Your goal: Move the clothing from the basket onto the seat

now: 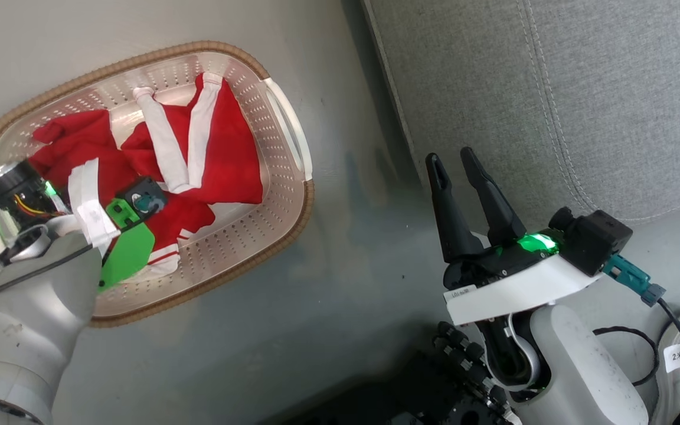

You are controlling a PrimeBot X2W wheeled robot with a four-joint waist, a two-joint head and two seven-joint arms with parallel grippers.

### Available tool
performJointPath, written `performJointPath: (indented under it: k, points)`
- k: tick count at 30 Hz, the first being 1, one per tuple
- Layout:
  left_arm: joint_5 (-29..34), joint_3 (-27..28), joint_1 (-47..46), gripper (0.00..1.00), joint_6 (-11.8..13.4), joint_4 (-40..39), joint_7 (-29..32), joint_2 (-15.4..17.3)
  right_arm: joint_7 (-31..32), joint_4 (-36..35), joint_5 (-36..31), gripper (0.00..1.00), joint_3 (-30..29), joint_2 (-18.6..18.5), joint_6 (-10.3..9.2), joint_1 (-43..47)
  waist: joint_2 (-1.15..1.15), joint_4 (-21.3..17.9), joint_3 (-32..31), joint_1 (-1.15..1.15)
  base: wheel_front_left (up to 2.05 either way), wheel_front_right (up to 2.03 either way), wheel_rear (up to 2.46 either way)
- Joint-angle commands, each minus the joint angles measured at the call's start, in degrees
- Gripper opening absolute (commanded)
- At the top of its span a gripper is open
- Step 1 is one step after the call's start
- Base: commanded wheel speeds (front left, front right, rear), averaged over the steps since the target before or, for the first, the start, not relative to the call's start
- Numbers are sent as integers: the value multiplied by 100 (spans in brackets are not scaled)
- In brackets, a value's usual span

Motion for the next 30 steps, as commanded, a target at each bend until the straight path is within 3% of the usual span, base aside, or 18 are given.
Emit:
performJointPath:
  k: [1, 9, 21, 25, 30]
  points:
    - [77, -96, -189, 100, -30, 2, 86, 83, -18, -44, 37, 100, 46, 2, 0, -114, 0, -103, 181, 0, 0, 0, 0]
    - [-476, -1129, -220, 100, -61, 7, 638, 204, -18, -127, 191, 100, 280, 1, 0, -218, 0, -379, 591, 0, 0, 0, 0]
    - [-2375, -3054, -773, 100, -63, 1, 1051, 122, -18, -233, 239, 100, 289, 2, 0, -14, 0, -406, 772, 0, 0, 0, 0]
    - [-2855, -3324, -810, 100, -63, -170, 1365, 234, -18, -264, 234, 100, 307, 2, 0, 65, 0, -403, 790, 0, 0, 0, 0]
    - [-2727, -3391, -964, 100, -57, -516, 1635, 480, -18, -321, 205, 100, 301, 3, 0, 58, 0, -382, 844, 0, 0, 0, 0]
